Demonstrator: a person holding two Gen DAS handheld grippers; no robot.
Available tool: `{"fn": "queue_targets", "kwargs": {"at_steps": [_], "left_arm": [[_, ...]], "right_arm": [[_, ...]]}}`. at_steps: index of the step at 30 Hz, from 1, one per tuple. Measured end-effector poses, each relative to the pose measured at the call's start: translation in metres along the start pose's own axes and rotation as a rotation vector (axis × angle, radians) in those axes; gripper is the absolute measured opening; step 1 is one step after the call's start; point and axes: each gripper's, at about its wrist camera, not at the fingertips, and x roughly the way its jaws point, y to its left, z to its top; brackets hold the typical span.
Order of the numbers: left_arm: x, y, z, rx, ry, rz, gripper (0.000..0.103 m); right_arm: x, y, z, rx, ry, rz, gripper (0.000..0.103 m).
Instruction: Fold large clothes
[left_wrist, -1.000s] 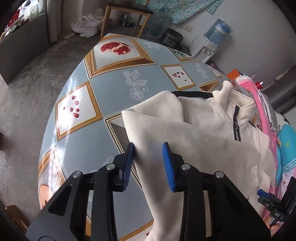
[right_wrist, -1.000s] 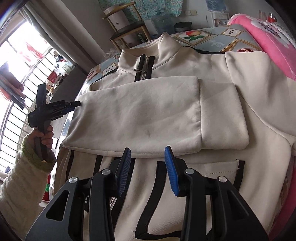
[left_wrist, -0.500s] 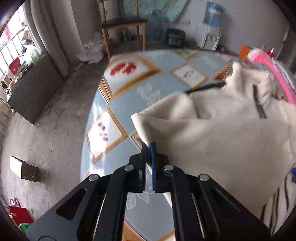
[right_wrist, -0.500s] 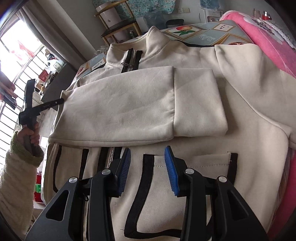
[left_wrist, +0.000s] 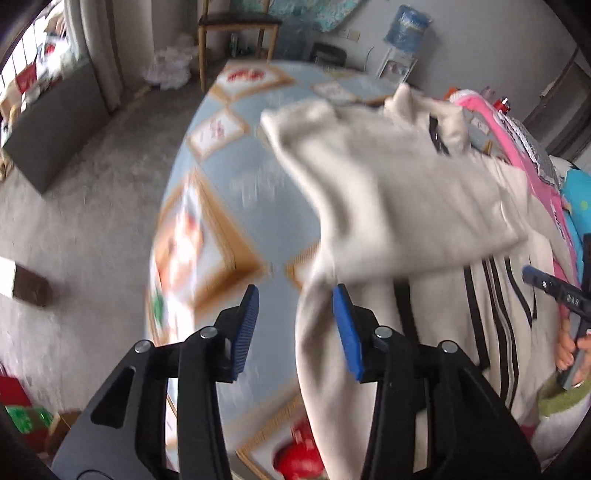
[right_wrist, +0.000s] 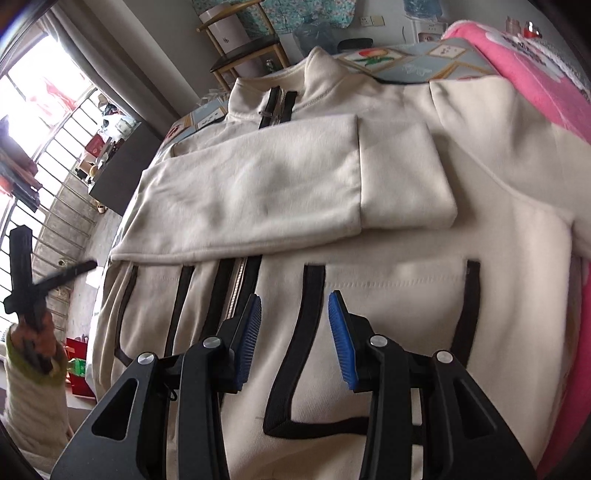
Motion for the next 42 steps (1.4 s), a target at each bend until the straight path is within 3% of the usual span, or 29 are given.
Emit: {"fn": "queue_targets", "kwargs": {"at_steps": [5,7,9,14,16,20,24,25,27,30,33,35,40,42], "left_arm": [[0.009,-0.003,-0.035,-0.042,-0.01,0.023,0.038],[0.009,-0.005,-0.035,-0.04,-0.041,0.03,0.028],[0.013,-0.007,-0.034,-0.04,-0.041,0.055,0.009],[0.004,-0.022,-0.037,0.069,-0.093,0.179,0.005],[-0.011,-0.017,-0.037,0.065,-0.115,0.172,0.005],[0.0,-0.006,-0.034,0.052,-0.059,0.144,0.005],[-0.01,-0.008,-0.042,0.039,-0.038,0.117,0.011],[-0.019,-0.009,-0.049,0.044,-0.035,0.097,0.016],[-0.035,-0.014,-0.066,0.059,-0.054,0.08,0.037],[-0.045,-0.029,-0.098,0.091,-0.042,0.071,0.039],[-0.031,-0.042,-0.133,0.139,0.008,0.192,0.043],[-0.036,-0.039,-0.146,0.127,-0.046,0.222,0.045],[-0.068,-0.037,-0.144,0.041,-0.101,0.227,0.047],[-0.074,-0.047,-0.132,0.05,-0.118,0.219,0.061]], "right_arm": [[0.001,0.006,-0.022,0.031,0.001,0.02,0.038],[-0.005,0.01,-0.031,0.034,-0.018,0.016,0.038],[-0.01,0.012,-0.038,0.044,-0.031,0.019,0.038],[-0.023,0.014,-0.052,0.064,-0.052,0.018,0.038],[-0.029,0.013,-0.055,0.056,-0.064,0.002,0.038],[-0.031,0.011,-0.058,0.045,-0.061,-0.032,0.038],[-0.041,0.017,-0.064,-0.013,-0.055,-0.079,0.038],[-0.044,0.02,-0.067,-0.035,-0.051,-0.081,0.038],[-0.049,0.024,-0.077,-0.083,-0.037,-0.104,0.043],[-0.05,0.026,-0.098,-0.14,-0.014,-0.159,0.047],[-0.043,0.024,-0.118,-0.179,0.018,-0.232,0.047],[-0.045,0.02,-0.128,-0.187,-0.001,-0.232,0.047],[-0.065,0.012,-0.132,-0.166,-0.009,-0.209,0.049],[-0.074,-0.002,-0.127,-0.117,-0.034,-0.176,0.06]]}}
